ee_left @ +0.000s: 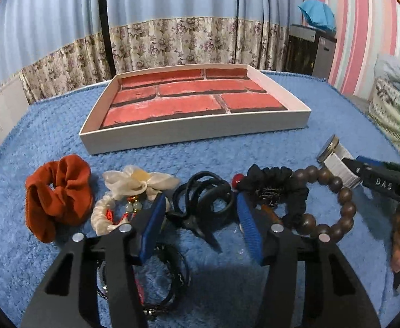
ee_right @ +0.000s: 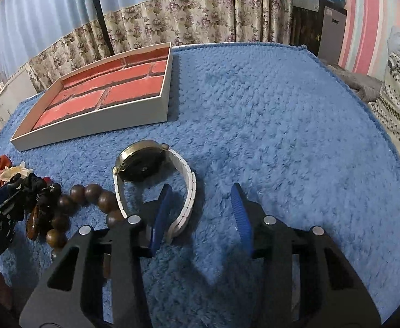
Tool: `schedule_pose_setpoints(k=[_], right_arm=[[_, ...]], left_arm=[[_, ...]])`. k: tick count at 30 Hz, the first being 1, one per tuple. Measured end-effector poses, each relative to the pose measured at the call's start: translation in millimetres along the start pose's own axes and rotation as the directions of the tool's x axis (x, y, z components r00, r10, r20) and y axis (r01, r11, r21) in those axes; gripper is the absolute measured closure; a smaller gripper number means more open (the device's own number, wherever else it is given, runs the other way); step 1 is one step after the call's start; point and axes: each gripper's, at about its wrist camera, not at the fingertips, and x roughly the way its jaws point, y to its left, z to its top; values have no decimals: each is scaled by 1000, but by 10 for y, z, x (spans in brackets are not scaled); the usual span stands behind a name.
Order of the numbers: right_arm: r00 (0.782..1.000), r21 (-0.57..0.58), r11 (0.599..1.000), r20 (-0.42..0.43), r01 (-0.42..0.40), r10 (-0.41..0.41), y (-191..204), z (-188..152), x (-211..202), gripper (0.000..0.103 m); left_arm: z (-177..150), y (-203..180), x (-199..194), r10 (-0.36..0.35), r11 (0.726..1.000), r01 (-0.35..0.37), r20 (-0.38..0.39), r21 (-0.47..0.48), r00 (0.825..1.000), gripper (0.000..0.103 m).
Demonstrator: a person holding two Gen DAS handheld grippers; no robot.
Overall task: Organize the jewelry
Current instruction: 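Close the right tool on the white-band watch while the left tool grasps the black hair clip, then carry the watch into the tray with the right tool while the left tool drops the clip there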
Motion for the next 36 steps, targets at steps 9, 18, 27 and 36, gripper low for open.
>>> schedule_pose_setpoints(k=[9,18,27,36], right_arm=[[1000,-35,999,-18,-7,7,60,60,77,60],[999,-57,997,-6,-42,42,65,38,30,95],[997,-40,997,24,-69,70,59,0,-109,96],[991,-69,995,108,-66,74,138,58,-423,96]], left_arm=[[14,104,-5,-59,997,59,7,-52,998,51],[-17,83,-144,-86,995,88,46,-50,995,51],[-16,76,-255,-84,995,87,68,-48,994,51],[40,88,-462,-58,997,62,105,-35,993,51]])
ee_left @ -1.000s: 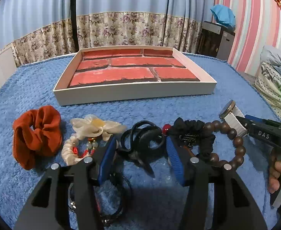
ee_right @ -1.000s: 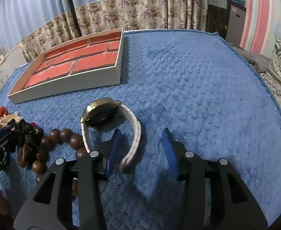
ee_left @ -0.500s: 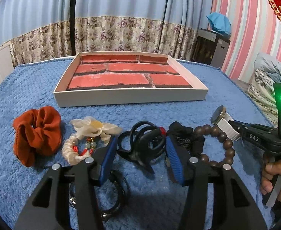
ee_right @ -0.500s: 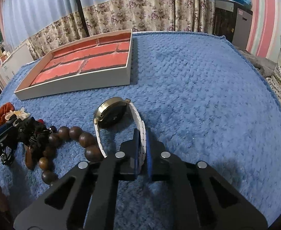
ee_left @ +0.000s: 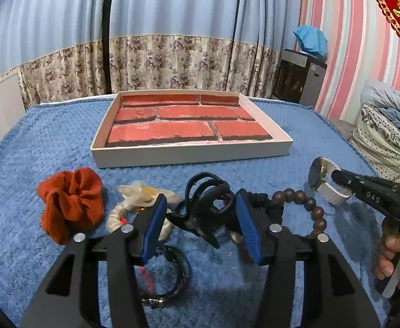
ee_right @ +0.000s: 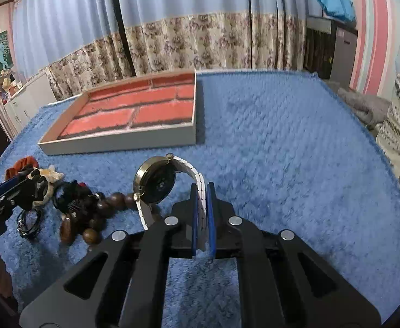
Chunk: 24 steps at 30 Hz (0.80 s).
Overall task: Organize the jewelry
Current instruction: 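Carry the watch into the tray with the right tool while the left tool drops the clip there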
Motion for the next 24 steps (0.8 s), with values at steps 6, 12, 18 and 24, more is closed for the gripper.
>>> schedule_pose_setpoints(k=[6,12,18,24], right_arm=[[998,-19,1000,56,11,-9,81,87,-224,96],[996,-33,999,92,12,-9,184,150,-431,96],[992,-52,999,124,9,-2,343,209,-605,96],[989,-76,997,145,0,11,510,264,-732,96]], left_arm=[[55,26,-129,20,1000,-20,22,-4,1000,51],[118,115,-295,38,999,-38,57,-2,998,51],[219,232,-463,71,997,-73,112,10,991,51],[328,390,-603,89,995,-93,160,17,983,51]])
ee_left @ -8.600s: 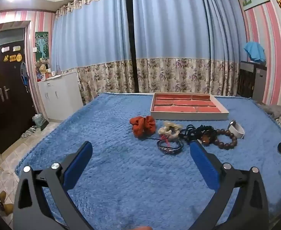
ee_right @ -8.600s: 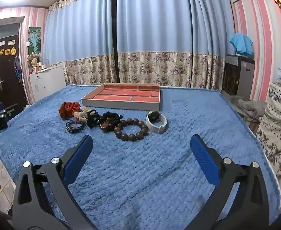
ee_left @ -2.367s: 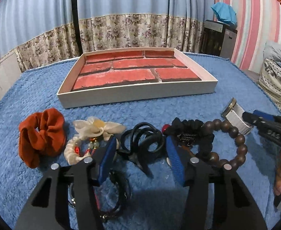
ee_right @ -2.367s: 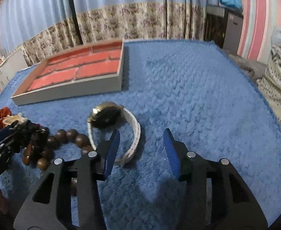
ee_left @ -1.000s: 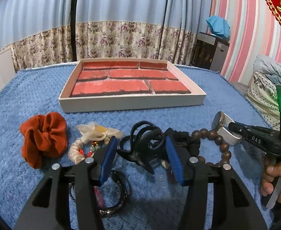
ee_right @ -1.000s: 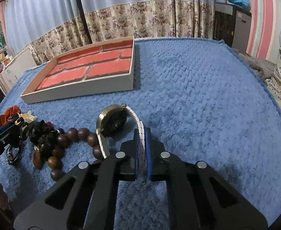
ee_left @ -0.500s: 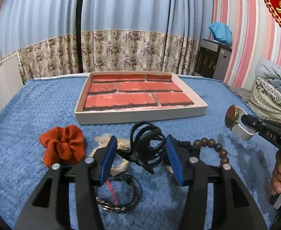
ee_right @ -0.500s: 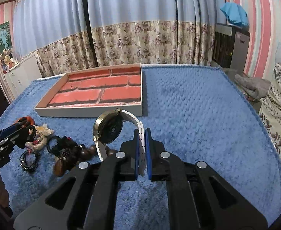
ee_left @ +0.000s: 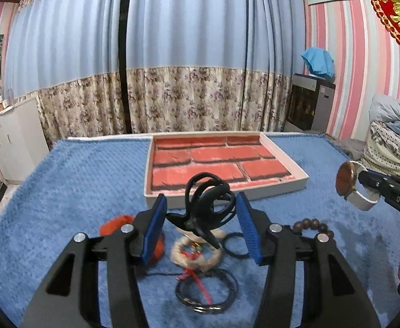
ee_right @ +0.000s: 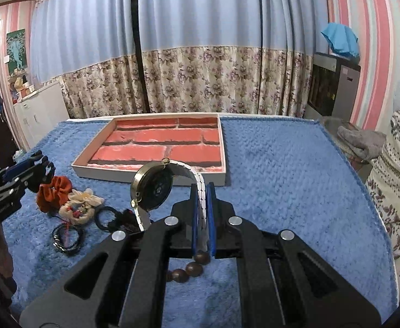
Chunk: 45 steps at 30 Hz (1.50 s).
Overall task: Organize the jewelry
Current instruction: 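Carry the watch into the tray with the right tool while the left tool drops the clip there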
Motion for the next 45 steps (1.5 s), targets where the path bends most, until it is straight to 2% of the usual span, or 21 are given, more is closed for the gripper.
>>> schedule_pose_setpoints(k=[8,14,19,23,29,31,36,39,45], right_arm=[[999,-26,1000,44,-7,8,167,194,-145,96],[998,-50,999,64,-4,7,243,322,-165,95],[997,-51,999,75,-5,8,223,448,-86,95],[996,-39,999,80,-24,27,178,611,86,95],[998,-15,999,55,-34,34,129,847,598,95],[999,2,999,26,-34,34,110,905,841,94],[997,15,1000,-79,-19,20,103,896,1437,94],[986,55,998,-160,-28,37,42,797,1792,94],[969,81,997,-243,-19,38,-20,603,2104,91]], left_arm=[[234,158,-141,23,1000,-24,58,3,998,51],[334,162,-172,30,999,-31,72,11,997,51],[442,157,-115,42,999,-43,77,16,996,51],[567,172,74,44,999,-45,60,20,997,51],[720,192,671,31,999,-32,9,30,999,51],[712,228,941,21,1000,-21,-32,8,999,51],[605,283,1561,45,999,-47,-137,-10,990,51],[509,319,1815,53,998,-60,-198,-27,979,51],[311,344,2117,15,997,-37,-320,-62,947,51]])
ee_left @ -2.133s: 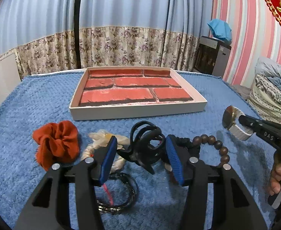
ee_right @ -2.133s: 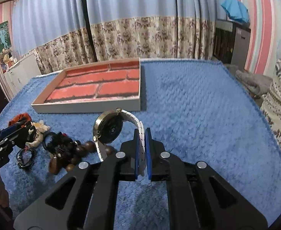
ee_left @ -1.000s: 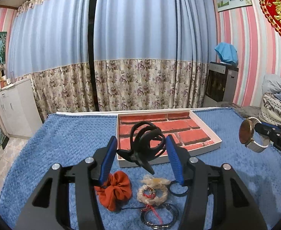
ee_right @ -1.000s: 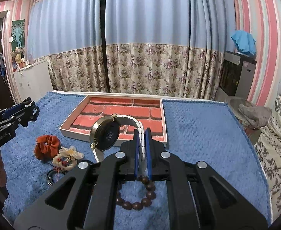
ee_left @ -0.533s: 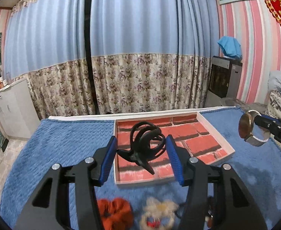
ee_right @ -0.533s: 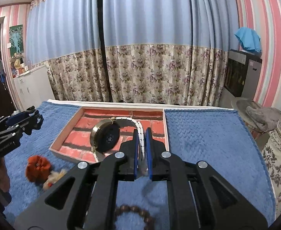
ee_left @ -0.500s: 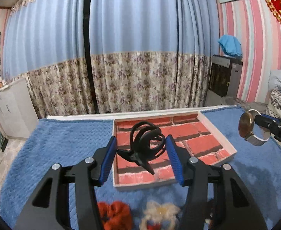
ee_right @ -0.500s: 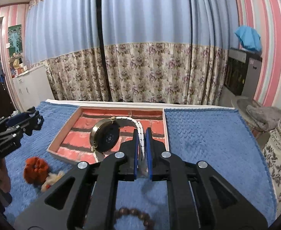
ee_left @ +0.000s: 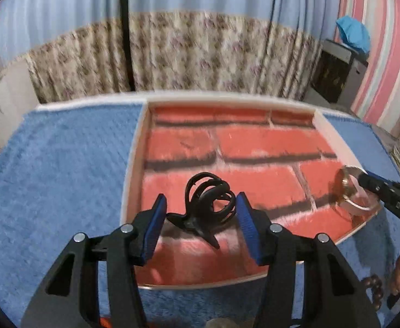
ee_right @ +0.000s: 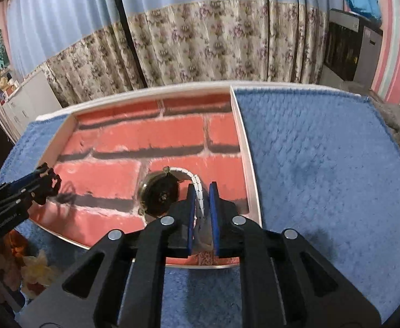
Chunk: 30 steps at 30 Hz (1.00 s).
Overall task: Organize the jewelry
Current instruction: 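Carry the watch into the tray with the right tool while the left tool drops the clip there, then return both tools to the jewelry and grasp the black cord bracelet with the left tool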
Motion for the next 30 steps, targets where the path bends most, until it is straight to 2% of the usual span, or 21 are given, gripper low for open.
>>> schedule_pose_setpoints(k=[7,9,12,16,18,21,23,25,27,30], right_arm=[[999,-29,999,3,32,-32,-20,-17,74,90],[999,-49,998,12,43,-42,-9,-42,66,77],[999,-78,996,23,38,-37,4,-18,-8,76],[994,-67,997,105,30,-23,-23,149,-421,66],[985,-60,998,173,8,2,-36,230,-783,62],[966,-69,997,258,-18,35,-85,203,-1289,58],[952,-79,996,302,-32,54,-144,71,-1578,55],[942,-78,996,331,-39,62,-231,-144,-1798,54],[938,-67,997,340,-45,65,-337,-429,-1934,54],[942,-41,999,333,-29,41,-426,-827,-2027,54]], left_arm=[[-38,-32,115,46,998,-46,-1,31,999,48],[-68,14,179,44,999,-43,-25,15,999,49],[-48,79,103,-2,1000,2,1,-21,1000,47],[127,54,-217,-8,1000,7,58,3,998,36],[254,77,-513,-12,1000,12,106,5,994,28],[319,149,-924,-25,1000,25,170,0,985,25],[228,232,-1259,-21,1000,22,224,-2,974,20],[23,309,-1513,-15,1000,15,270,3,963,19],[-270,405,-1703,-3,1000,3,296,1,955,19],[-878,552,-1866,13,999,-2,297,-37,955,19]])
